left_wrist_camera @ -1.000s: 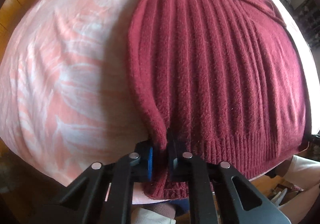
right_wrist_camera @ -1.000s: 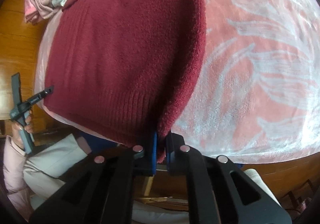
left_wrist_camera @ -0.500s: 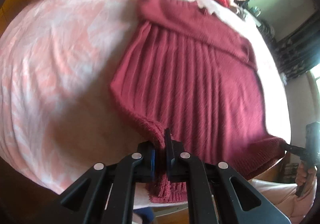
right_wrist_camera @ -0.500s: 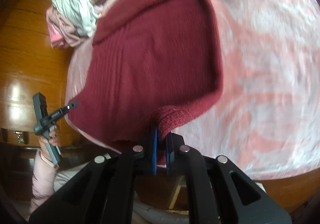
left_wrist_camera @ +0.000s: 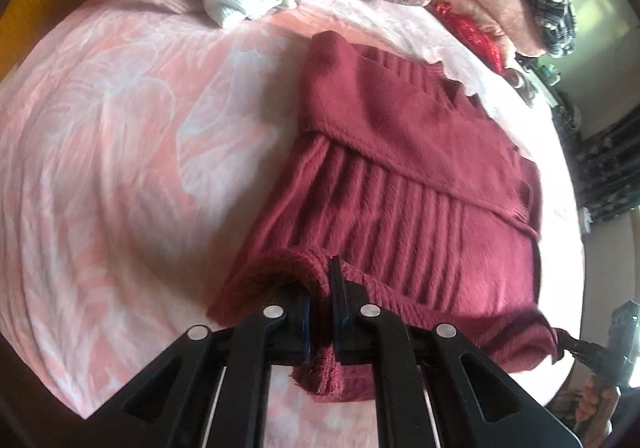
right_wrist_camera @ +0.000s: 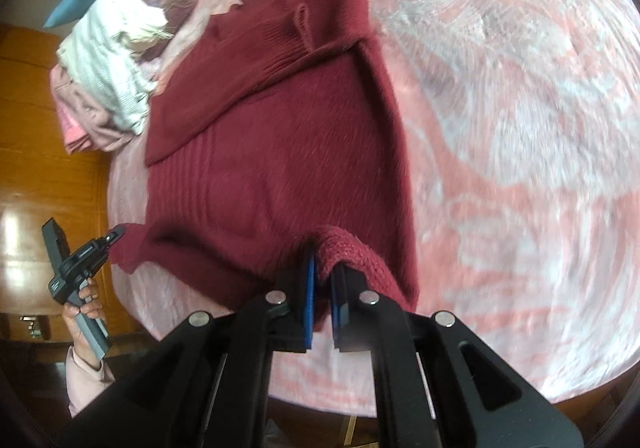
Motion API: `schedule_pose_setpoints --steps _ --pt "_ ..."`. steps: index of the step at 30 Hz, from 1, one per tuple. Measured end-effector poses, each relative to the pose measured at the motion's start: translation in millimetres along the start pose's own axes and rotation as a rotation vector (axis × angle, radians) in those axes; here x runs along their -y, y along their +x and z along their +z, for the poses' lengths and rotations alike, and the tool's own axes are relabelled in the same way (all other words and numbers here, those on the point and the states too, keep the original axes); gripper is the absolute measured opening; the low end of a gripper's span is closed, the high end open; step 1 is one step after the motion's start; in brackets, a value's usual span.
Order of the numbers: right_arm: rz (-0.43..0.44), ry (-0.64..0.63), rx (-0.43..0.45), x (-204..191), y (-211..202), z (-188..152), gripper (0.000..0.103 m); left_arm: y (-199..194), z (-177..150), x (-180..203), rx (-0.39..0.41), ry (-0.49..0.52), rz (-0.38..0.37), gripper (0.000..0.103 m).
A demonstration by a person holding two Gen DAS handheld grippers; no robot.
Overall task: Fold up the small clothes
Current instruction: 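Lift the hem with both tools and fold it toward the collar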
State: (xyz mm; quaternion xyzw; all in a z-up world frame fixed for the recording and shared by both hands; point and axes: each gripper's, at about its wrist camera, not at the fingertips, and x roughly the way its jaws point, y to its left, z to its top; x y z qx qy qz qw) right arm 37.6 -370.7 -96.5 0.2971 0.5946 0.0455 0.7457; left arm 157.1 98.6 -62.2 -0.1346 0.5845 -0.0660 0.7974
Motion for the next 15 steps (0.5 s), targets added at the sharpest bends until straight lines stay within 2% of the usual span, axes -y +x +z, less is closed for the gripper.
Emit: schedule_pose_setpoints --steps 6,10,11,12,13,14,15 --pt "-0.024 0.045 -0.022 6.2 19.4 29.9 0.006 29.5 24.8 -2.9 -0.03 -0.039 0.029 0.008" --pt "-0.019 0.1 -0.035 22.7 23.9 41.2 0.01 50.1 34.2 -7.2 -0.068 -0.059 0.048 0.014" --pt "-0.03 0.11 -0.026 25.9 22.4 43.7 0.019 54.0 35.8 -8.5 -0.08 -0.066 0.049 0.015" --pt "-0.065 0.11 0.005 28.0 17.9 46.6 0.035 57.2 38.2 -10.1 -0.093 -0.077 0.045 0.015" --pt "-0.086 0.098 0.024 29.0 14.6 49.5 0.039 57.1 39.6 -11.1 -0.095 -0.085 0.04 0.017" --pt "-0.095 0.086 0.039 30.5 11.1 51.9 0.037 56.3 41.4 -12.7 -0.093 -0.095 0.032 0.019" --pt "-0.09 0.085 0.059 34.4 5.6 54.6 0.036 53.2 43.6 -14.9 -0.088 -0.104 0.024 0.025"
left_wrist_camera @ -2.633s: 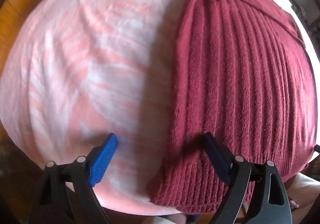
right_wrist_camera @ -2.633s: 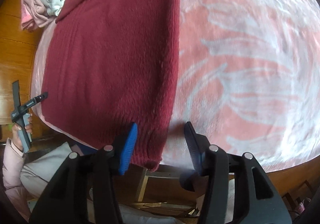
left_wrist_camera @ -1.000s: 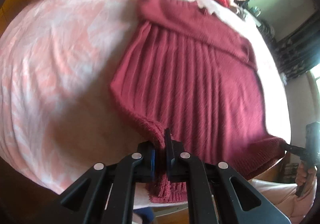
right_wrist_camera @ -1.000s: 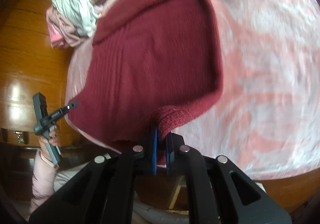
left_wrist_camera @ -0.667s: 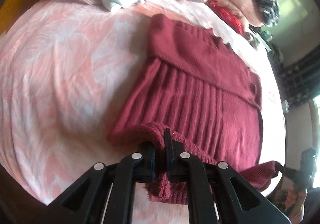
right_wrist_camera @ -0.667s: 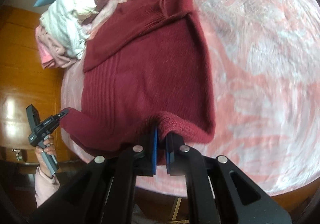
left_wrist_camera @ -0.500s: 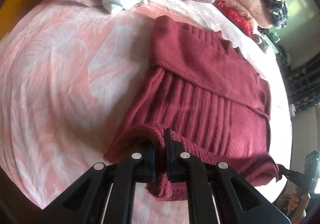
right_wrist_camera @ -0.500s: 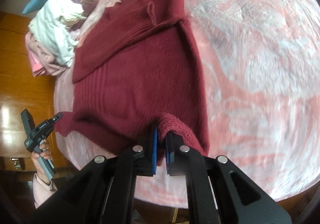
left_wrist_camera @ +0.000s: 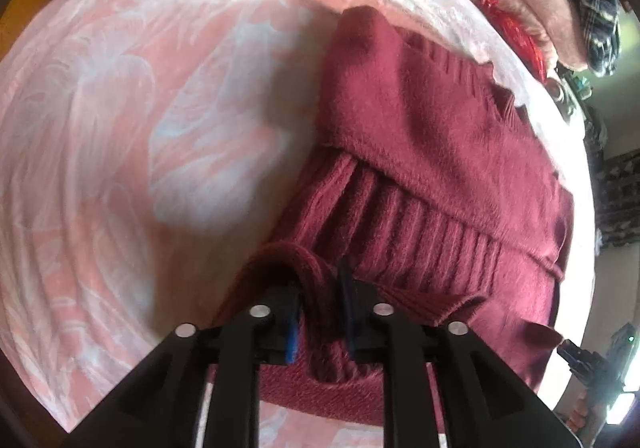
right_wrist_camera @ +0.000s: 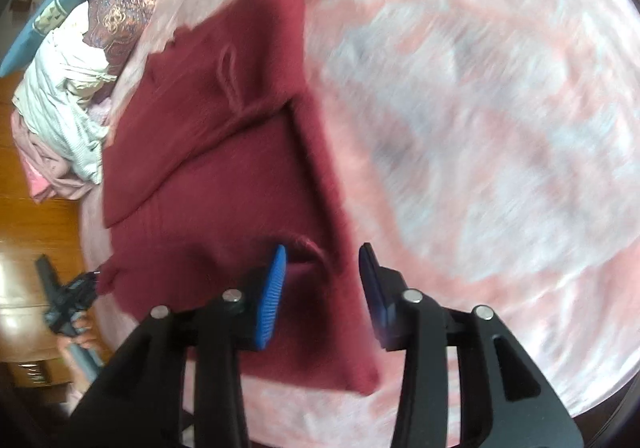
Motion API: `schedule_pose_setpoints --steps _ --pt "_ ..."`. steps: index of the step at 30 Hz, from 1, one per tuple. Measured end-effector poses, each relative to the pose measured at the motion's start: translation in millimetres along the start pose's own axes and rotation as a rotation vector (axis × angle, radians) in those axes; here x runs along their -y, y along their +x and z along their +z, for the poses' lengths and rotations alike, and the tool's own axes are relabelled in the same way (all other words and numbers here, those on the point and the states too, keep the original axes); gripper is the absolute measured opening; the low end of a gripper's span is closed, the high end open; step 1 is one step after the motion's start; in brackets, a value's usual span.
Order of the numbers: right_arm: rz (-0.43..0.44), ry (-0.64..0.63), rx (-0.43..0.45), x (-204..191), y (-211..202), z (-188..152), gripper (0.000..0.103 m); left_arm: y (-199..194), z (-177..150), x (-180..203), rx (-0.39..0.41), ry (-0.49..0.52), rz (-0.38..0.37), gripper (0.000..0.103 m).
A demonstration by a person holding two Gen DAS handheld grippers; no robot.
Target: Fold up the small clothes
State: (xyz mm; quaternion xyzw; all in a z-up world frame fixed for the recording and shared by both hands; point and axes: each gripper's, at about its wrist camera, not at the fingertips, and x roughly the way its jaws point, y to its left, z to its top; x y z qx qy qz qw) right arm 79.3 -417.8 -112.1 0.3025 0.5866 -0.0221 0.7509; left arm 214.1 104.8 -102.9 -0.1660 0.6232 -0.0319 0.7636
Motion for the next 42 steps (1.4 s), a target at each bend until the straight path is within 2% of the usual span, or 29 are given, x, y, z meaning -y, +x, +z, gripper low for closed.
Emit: schedule_pose_setpoints --steps 1,3,6,11,13,15,18,25,29,31,32,33,34,35,36,37,39,42 --pt "0.008 0.007 0.016 4.2 -4.2 2.2 0.035 -3.8 1.4 -1.3 0.01 -0.004 0.0 0.035" --pt "0.031 0.005 0.039 9.8 -11.9 4.6 0.035 -16.7 5.4 -4.7 0.065 -0.003 0.019 0.044" --pt "0.034 -0.044 0.055 5.0 -17.6 5.9 0.035 -41.5 11.8 -12.9 0.172 0.003 0.067 0.045" --pt "0.03 -0.202 0.009 -24.8 -6.0 1.5 0.035 -56.3 14.6 -9.4 0.238 0.071 0.089 0.05" --pt "0.021 -0.26 -0.008 -38.0 0.6 -1.8 0.038 -54.6 13.3 -3.7 0.24 0.113 0.091 0.055" --pt "0.003 -0.308 -0.023 -46.6 9.5 -5.5 0.049 -50.2 11.5 3.3 0.231 0.159 0.093 0.058" --pt "-0.016 -0.351 -0.053 -51.6 21.4 -7.7 0.049 -38.5 6.6 15.3 0.205 0.25 0.116 0.065" --pt "-0.066 -0.43 -0.106 -64.7 51.0 -8.1 0.051 -5.8 -6.6 41.4 0.163 0.427 0.187 0.068" --pt "-0.102 -0.497 -0.119 -72.9 65.8 -10.9 0.062 15.6 -13.1 48.7 0.133 0.488 0.236 0.068" --pt "-0.131 -0.565 -0.12 -81.7 71.2 -16.3 0.065 25.4 -18.0 53.3 0.123 0.528 0.267 0.068" --pt "-0.15 -0.6 -0.116 -85.9 72.9 -19.4 0.063 28.2 -20.5 55.5 0.124 0.544 0.273 0.068" --pt "-0.169 -0.633 -0.107 -89.4 73.9 -22.5 0.056 30.6 -23.0 58.2 0.125 0.564 0.275 0.063" --pt "-0.19 -0.672 -0.093 -92.7 74.6 -25.8 0.052 32.0 -24.5 59.8 0.123 0.576 0.273 0.053" --pt "-0.195 -0.698 -0.082 -94.9 74.2 -27.8 0.042 33.3 -26.2 61.7 0.12 0.586 0.268 0.049" --pt "-0.183 -0.707 -0.077 -96.1 73.3 -28.7 0.022 34.0 -27.7 63.4 0.123 0.595 0.265 0.039" --pt "-0.15 -0.705 -0.083 -96.3 71.4 -28.2 0.013 34.1 -29.5 65.0 0.127 0.604 0.266 0.026" --pt "-0.116 -0.7 -0.082 -96.0 67.3 -27.4 0.009 33.4 -31.3 66.8 0.144 0.616 0.297 0.013" --pt "-0.066 -0.704 -0.07 -93.6 58.6 -26.5 0.009 28.2 -30.8 65.0 0.156 0.598 0.278 0.009"
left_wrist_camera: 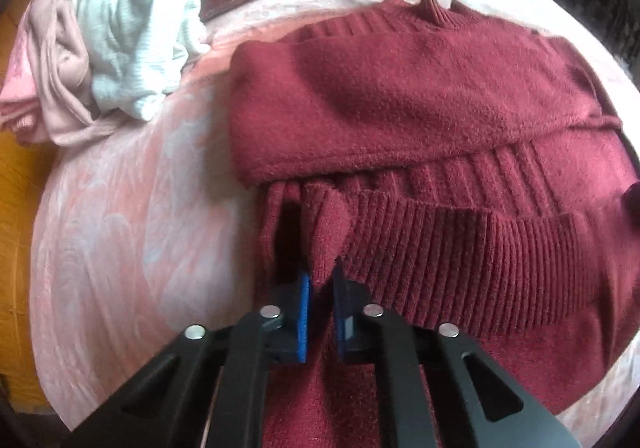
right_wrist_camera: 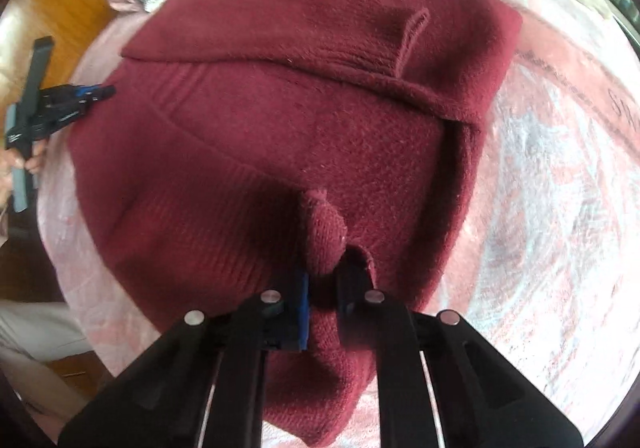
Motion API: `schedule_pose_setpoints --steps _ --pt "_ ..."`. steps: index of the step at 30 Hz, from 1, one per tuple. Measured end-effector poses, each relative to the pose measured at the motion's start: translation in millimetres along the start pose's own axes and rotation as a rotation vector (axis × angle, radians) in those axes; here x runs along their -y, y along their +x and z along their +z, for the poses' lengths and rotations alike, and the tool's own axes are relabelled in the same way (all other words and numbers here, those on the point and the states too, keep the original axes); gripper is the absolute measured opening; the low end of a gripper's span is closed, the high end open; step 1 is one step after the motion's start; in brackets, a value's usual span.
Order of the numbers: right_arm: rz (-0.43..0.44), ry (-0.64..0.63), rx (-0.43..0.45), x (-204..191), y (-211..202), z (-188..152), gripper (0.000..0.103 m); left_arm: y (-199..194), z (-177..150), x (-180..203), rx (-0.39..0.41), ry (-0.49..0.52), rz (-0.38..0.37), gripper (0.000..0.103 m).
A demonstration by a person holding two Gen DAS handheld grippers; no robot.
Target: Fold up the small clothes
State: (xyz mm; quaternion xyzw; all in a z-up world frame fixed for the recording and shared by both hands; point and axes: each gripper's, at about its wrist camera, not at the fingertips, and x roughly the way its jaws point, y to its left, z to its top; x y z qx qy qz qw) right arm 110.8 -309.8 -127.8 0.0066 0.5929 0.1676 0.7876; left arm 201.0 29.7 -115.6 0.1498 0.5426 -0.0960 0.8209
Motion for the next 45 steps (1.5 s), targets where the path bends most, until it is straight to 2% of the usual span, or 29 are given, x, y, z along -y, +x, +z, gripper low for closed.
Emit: schedule_pose_setpoints --steps 3,6,11,17,23,32,38,45 --pt "0.054 0.044 0.041 9.7 -11.6 2.1 0.009 -7.0 0.2 -12.2 0.021 -0.042 -0.025 0.009" --pt "0.064 0.071 0.056 16.4 -15.2 2.4 0.009 -6.8 -0.2 -21.9 0.022 -0.085 -0.051 0.009" --pt "0.016 0.076 -0.019 13.0 8.6 -5.7 0.009 4.9 -0.7 -25.4 -0.006 -0.097 -0.056 0.009" --pt "0.042 0.108 0.007 16.3 1.9 -2.6 0.008 4.6 3.7 -26.2 -0.008 -0.127 -0.053 0.009" --pt "0.113 0.126 0.093 18.0 -27.1 2.4 0.008 -27.2 18.1 -40.8 0.083 -0.195 -0.109 0.009" --pt "0.145 0.163 0.22 37.8 -69.6 9.7 0.008 -53.8 34.3 -60.7 0.19 -0.284 -0.16 0.009" --pt "0.128 0.192 0.297 50.9 -88.3 25.3 0.008 -62.4 53.8 -66.5 0.258 -0.343 -0.163 0.009" --pt "0.109 0.198 0.376 61.9 -99.8 64.6 0.008 -65.6 88.7 -69.5 0.326 -0.403 -0.174 0.009"
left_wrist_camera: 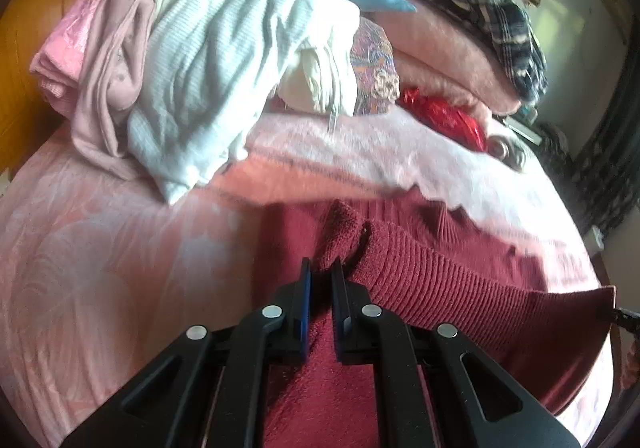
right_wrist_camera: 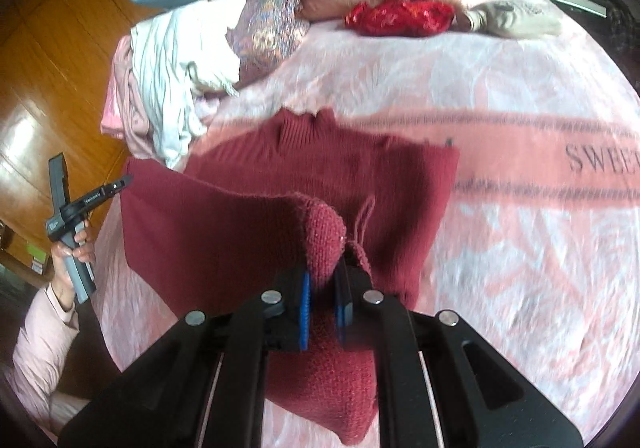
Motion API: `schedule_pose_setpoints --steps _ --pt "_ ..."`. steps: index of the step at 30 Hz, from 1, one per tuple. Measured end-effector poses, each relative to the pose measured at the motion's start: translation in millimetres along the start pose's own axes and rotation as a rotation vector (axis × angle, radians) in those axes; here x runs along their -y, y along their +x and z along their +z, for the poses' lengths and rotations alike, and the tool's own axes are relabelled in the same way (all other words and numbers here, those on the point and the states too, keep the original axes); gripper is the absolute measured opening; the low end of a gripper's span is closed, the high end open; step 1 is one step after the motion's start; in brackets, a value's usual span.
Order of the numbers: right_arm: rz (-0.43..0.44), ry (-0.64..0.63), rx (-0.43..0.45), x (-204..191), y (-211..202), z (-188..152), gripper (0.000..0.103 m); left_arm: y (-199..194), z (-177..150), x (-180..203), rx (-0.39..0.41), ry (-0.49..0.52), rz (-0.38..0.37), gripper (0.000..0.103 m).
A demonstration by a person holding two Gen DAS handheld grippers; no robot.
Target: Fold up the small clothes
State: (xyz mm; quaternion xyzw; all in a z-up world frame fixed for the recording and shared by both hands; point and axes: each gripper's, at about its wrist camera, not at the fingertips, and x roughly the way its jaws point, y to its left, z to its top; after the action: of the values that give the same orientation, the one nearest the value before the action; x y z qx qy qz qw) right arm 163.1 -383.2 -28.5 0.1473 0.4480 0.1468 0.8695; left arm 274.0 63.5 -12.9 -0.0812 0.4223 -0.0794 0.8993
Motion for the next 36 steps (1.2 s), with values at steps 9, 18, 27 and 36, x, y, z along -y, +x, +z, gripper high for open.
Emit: schedule_pose_setpoints --steps 9,18,27,36 --pt "0.006 0.037 0.056 16.7 34.7 54.7 0.008 43.6 30.8 -7.3 0.02 -0.1 0.024 0.009" --pt "-0.088 0.049 0.05 38.6 77.3 105.5 0.008 87.9 79.5 7.3 0.041 -0.037 0.091 0.009" --pt "-0.193 0.086 -0.058 74.8 136.6 103.9 0.006 175.0 80.4 27.9 -0.108 0.027 0.177 0.009" --pt "-0.201 0.162 -0.112 94.5 131.0 83.7 0.028 179.4 64.3 -0.4 -0.235 -0.003 0.13 0.048"
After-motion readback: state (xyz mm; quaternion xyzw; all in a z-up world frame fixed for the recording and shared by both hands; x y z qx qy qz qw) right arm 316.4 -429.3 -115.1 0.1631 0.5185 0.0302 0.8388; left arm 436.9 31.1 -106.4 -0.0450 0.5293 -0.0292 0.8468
